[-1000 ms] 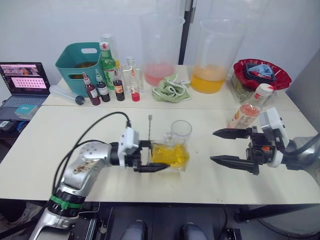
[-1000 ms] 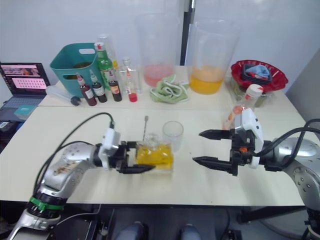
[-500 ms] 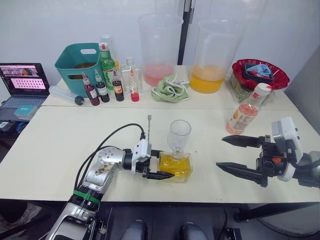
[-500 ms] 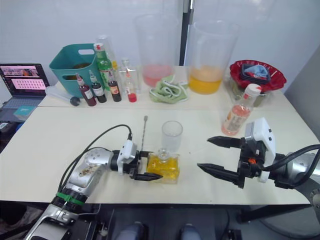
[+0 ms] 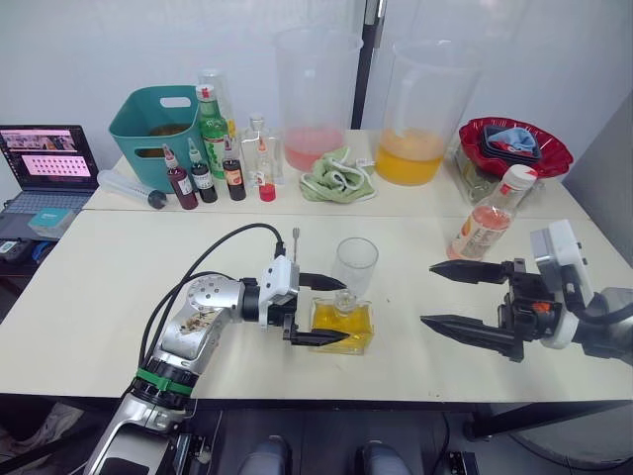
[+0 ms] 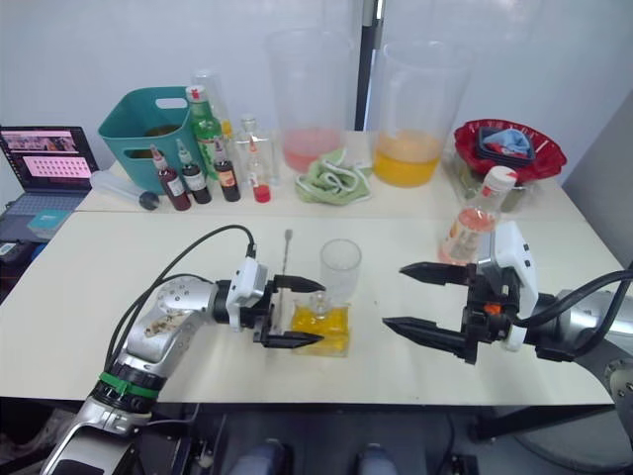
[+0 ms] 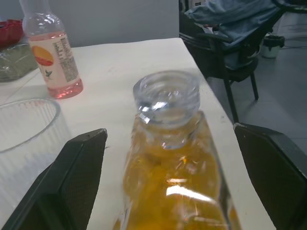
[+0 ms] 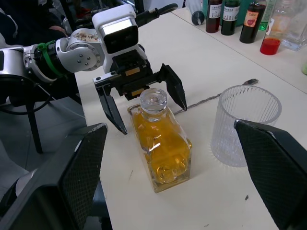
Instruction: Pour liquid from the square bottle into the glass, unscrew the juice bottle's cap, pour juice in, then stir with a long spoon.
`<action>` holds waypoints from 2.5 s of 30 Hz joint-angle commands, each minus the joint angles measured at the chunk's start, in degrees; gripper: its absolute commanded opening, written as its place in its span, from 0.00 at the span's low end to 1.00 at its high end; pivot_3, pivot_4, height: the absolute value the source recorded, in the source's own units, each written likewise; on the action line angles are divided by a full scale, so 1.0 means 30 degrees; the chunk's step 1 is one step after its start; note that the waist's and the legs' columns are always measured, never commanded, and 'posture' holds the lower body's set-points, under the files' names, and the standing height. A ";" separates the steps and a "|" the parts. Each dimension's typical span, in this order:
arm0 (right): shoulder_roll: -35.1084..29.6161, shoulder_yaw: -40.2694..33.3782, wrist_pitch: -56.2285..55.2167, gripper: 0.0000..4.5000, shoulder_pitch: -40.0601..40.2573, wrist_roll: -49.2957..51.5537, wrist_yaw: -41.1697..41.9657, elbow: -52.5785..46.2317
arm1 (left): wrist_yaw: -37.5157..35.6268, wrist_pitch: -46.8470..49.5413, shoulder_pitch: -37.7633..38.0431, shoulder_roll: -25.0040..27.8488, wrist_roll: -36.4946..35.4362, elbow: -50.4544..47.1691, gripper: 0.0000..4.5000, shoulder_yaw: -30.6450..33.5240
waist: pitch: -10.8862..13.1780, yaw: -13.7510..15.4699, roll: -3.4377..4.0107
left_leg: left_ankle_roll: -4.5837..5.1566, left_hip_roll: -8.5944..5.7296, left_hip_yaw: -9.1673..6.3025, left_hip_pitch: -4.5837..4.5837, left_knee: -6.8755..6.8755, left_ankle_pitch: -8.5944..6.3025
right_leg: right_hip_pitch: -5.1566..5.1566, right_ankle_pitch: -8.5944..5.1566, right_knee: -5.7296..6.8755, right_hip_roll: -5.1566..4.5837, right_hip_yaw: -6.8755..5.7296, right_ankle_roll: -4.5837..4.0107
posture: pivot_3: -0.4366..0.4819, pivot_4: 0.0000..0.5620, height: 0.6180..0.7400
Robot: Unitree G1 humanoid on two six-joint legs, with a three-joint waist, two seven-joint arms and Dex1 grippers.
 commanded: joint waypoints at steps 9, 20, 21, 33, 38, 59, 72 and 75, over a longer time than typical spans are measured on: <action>0.0032 -0.0126 -0.0513 1.00 0.0082 0.0221 -0.0289 -0.0737 | 0.0281 0.0146 -0.0545 0.0567 0.1390 -0.0131 0.99 -0.0861 | 0.0000 0.0026 0.0000 | 0.0000 -0.0001 0.0001 -0.0001 0.0000 0.0000 | 0.0002 0.0000 -0.0002 0.0000 0.0003 0.0000 | 0.48 0.27 1.00; 0.0396 0.2636 -0.0244 1.00 -0.1952 -0.0537 -0.2491 -0.1279 | -0.0409 -0.1020 -0.1018 0.0840 0.2329 0.1179 0.62 -0.1469 | 0.0000 -0.0023 0.0001 | 0.0000 0.0001 0.0001 0.0001 0.0000 0.0000 | -0.0005 0.0000 0.0000 0.0004 0.0004 -0.0001 | 0.48 0.27 1.00; 0.0416 0.2956 -0.0311 1.00 -0.2140 -0.0771 -0.2648 -0.1337 | -0.0344 -0.1074 -0.1034 0.0834 0.2341 0.1233 0.62 -0.1439 | -0.0001 -0.0024 0.0001 | 0.0000 0.0001 -0.0001 0.0001 0.0000 0.0000 | -0.0006 0.0000 -0.0001 0.0004 0.0004 -0.0001 | 0.48 0.27 1.00; 0.3226 0.8942 -0.0637 1.00 -0.5490 -0.4687 -0.4490 -0.0973 | 0.0486 -0.1072 -0.0982 0.0414 0.2407 0.1206 0.62 -0.1311 | -0.0004 -0.0039 0.0007 | -0.0001 -0.0004 -0.0005 0.0007 0.0005 0.0001 | -0.0005 0.0000 0.0010 0.0005 0.0010 0.0000 | 0.48 0.27 1.00; 0.4317 1.0662 -0.0405 1.00 -0.6495 -0.6231 -0.4837 -0.0393 | 0.0353 -0.1017 -0.0616 0.0426 0.2049 0.0620 0.62 -0.1276 | -0.0007 -0.0056 0.0012 | -0.0001 -0.0005 -0.0009 0.0010 0.0005 0.0001 | -0.0007 0.0000 0.0017 0.0007 0.0010 -0.0001 | 0.48 0.27 1.00; 0.4765 1.0444 -0.2612 0.24 -0.6261 -0.7415 -0.1952 -0.0243 | 0.0166 -0.1170 -0.0566 0.0230 0.2580 0.1669 0.62 -0.2016 | -0.0011 -0.0035 0.0017 | 0.0001 -0.0019 -0.0008 0.0009 0.0004 0.0000 | -0.0012 0.0000 0.0021 0.0006 0.0010 0.0000 | 0.48 0.27 1.00; 0.3518 0.5668 -0.0586 0.24 -0.6396 -0.3474 -0.2108 -0.0611 | -0.0124 -0.1250 -0.0289 0.0341 0.2665 0.2401 0.62 -0.2344 | -0.0017 -0.0004 0.0028 | 0.0061 0.0013 -0.0015 0.0260 -0.0024 -0.0039 | 0.0270 -0.0004 -0.0105 0.0028 0.0003 0.0004 | 0.48 0.27 1.00; 0.2138 0.3116 -0.1661 0.24 -0.4784 -0.4907 -0.1842 0.1463 | -0.0239 -0.1088 -0.0151 0.0119 0.2024 0.2203 0.62 -0.2039 | -0.0021 0.0056 0.0033 | 0.0063 0.0015 -0.0013 0.0264 -0.0024 -0.0040 | 0.0271 -0.0004 -0.0102 0.0027 0.0002 0.0004 | 0.48 0.27 1.00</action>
